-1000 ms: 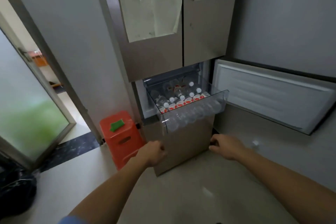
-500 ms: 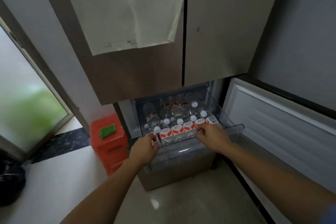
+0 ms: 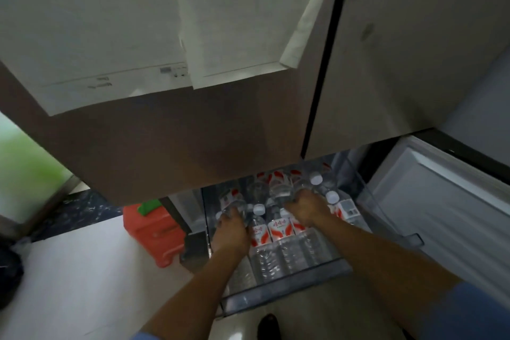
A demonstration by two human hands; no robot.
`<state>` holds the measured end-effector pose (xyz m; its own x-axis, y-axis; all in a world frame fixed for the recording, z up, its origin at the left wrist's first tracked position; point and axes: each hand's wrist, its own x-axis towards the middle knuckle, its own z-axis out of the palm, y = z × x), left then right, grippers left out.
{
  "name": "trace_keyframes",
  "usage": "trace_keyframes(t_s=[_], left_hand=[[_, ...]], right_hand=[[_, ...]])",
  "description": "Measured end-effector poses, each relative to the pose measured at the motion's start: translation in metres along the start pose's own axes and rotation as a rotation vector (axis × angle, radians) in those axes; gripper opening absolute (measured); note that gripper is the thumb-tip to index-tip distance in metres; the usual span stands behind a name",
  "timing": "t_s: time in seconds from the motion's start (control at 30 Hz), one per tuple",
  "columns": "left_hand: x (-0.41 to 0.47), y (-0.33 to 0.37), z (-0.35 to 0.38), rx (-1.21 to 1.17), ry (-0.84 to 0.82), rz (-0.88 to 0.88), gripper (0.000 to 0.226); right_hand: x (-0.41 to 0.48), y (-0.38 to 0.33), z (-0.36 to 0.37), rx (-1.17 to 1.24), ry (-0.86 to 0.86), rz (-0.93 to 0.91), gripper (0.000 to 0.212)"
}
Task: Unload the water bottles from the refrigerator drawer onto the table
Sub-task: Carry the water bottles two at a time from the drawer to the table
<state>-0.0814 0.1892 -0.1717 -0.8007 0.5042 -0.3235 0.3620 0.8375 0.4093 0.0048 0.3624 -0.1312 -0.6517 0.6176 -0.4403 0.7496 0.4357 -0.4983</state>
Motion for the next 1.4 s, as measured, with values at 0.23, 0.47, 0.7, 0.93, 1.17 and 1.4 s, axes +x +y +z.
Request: trace_keyframes(t_s=[0.23, 0.47, 0.7, 0.93, 1.17, 1.4], left_hand=[[0.019, -0.003, 0.012, -0.057, 0.069, -0.077, 0.06], [0.021, 0.0, 0.004, -0.147, 0.145, -0.149, 0.055], [0.004, 0.016, -0.016, -0.192, 0.259, -0.124, 0.039], [-0.045, 0.027, -0.046, -0.245, 0.408, -0.161, 0.025], [-0.148, 0.037, -0.067, -0.412, 0.609, -0.197, 0.022], [-0.261, 0.026, -0.075, -0.36, 0.717, -0.2, 0.025]], right_hand=[[0.031, -0.005, 0.012, 0.042, -0.034, 0.098, 0.048], [0.03, -0.005, 0.005, 0.071, -0.113, 0.122, 0.039], [0.013, 0.009, -0.006, 0.398, -0.133, 0.141, 0.018], [-0.032, 0.036, -0.036, 0.395, -0.065, 0.008, 0.034], [-0.107, 0.076, -0.071, 0.42, -0.085, -0.04, 0.03], [-0.189, 0.079, -0.087, 0.248, 0.055, -0.212, 0.042]])
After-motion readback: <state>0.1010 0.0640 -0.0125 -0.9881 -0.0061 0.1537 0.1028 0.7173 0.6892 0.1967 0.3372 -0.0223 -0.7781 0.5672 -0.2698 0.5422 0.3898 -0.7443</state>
